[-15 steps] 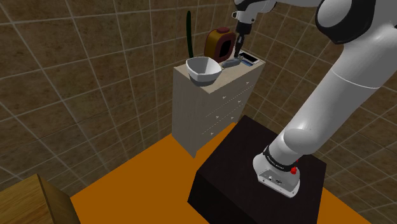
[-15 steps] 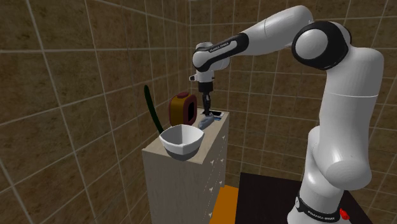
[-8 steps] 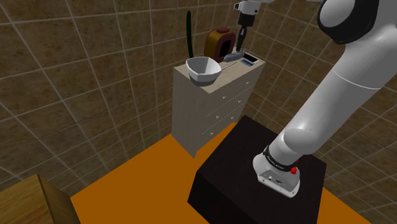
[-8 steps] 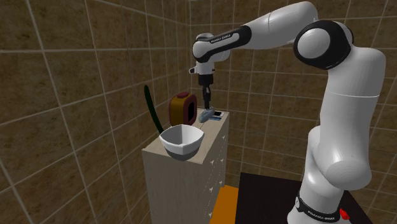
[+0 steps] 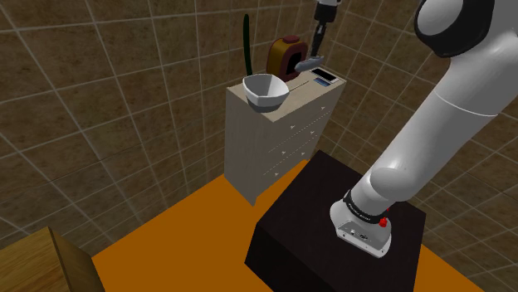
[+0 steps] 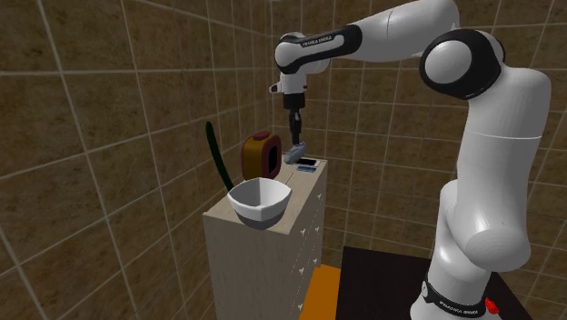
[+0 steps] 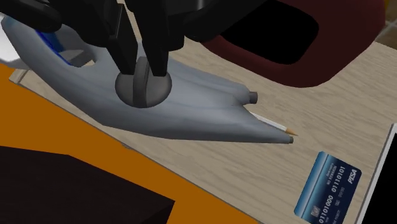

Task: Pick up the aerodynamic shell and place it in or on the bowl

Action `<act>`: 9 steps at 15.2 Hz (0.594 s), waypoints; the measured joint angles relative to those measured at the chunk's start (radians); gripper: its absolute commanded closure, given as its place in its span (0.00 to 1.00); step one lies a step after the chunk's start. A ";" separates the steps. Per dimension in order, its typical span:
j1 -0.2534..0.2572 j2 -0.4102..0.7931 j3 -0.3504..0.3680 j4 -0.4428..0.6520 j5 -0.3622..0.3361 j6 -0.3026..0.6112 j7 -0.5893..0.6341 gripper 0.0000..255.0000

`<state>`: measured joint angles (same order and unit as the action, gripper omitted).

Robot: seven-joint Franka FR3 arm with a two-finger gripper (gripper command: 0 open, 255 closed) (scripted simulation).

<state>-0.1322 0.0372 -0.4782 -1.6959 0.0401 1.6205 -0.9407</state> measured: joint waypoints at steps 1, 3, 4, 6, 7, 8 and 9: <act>-0.002 0.003 -0.001 0.016 0.001 -0.013 -0.003 1.00; -0.001 0.002 -0.001 0.039 0.001 -0.037 -0.001 1.00; 0.005 -0.003 0.004 0.039 -0.001 -0.041 0.010 1.00; 0.027 -0.028 0.024 0.015 -0.008 -0.039 0.053 1.00; 0.042 -0.038 0.039 0.015 -0.009 -0.047 0.082 1.00; 0.054 -0.044 0.051 0.011 -0.008 -0.047 0.106 1.00; 0.065 -0.046 0.062 0.020 -0.007 -0.058 0.128 1.00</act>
<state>-0.0676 -0.0092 -0.4163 -1.6763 0.0333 1.5629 -0.8122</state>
